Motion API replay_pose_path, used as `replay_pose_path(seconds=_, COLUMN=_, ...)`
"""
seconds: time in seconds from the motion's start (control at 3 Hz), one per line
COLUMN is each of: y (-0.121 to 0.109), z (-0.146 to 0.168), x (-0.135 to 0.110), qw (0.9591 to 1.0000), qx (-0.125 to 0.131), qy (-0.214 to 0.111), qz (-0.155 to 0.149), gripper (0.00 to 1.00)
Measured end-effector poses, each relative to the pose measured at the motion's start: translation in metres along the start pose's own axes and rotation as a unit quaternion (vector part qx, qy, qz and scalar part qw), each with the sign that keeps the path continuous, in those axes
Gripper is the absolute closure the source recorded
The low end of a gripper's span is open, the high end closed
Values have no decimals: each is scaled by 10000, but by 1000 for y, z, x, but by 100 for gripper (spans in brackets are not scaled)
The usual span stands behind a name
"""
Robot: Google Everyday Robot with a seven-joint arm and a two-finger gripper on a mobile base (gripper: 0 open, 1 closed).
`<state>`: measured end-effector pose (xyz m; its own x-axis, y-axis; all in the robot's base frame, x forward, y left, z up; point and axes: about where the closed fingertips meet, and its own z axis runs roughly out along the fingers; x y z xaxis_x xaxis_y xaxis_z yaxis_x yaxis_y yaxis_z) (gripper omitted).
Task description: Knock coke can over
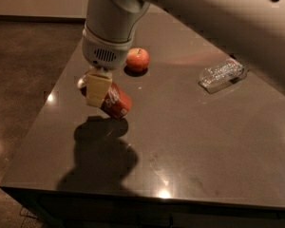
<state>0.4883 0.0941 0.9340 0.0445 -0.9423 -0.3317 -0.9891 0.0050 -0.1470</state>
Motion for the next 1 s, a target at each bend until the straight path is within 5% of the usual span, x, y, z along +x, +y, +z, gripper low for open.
replay_pose_path(seconds=0.33, y=-9, z=11, x=16, qw=9984, qx=-20, qy=565, qz=-93, gripper=100)
replay_pose_path(seconds=1.0, y=-20, z=28, x=42, qw=9905, qx=-119, qy=1330, qz=-329, gripper=59)
